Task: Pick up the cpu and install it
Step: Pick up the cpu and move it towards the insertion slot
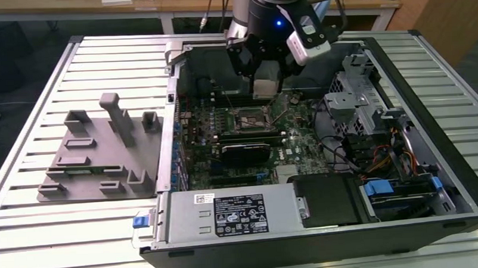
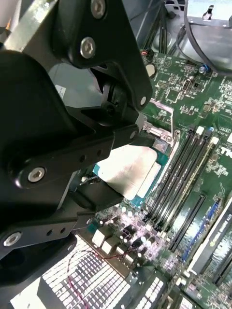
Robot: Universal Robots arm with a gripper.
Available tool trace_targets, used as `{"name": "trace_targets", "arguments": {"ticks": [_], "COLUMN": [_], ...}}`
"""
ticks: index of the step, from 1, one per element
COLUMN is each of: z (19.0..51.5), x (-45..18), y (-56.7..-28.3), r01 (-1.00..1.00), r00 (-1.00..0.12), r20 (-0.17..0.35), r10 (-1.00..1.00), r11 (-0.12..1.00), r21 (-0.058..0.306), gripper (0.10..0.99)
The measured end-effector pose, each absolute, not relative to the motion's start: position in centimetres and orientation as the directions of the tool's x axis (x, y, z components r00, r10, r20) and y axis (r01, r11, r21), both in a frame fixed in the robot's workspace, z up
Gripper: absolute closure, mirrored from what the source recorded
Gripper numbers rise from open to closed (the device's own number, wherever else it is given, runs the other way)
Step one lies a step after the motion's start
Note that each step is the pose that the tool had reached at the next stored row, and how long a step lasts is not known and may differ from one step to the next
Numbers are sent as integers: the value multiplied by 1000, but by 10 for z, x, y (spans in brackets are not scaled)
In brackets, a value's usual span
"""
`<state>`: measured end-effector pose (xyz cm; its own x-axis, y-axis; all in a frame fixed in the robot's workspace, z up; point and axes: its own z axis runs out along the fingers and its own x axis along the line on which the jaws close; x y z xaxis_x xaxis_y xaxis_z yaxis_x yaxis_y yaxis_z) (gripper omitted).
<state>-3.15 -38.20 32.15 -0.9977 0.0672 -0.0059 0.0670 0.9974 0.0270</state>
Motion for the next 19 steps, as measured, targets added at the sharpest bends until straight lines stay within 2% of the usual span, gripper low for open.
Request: {"name": "trace_targets", "arguments": {"ticks": [19], "z": [295], "x": [-33], "y": [-376], "r01": [67], "r00": [-998], "r20": [-6], "r10": [67], "r11": [997], "r21": [27], "gripper": [545]}}
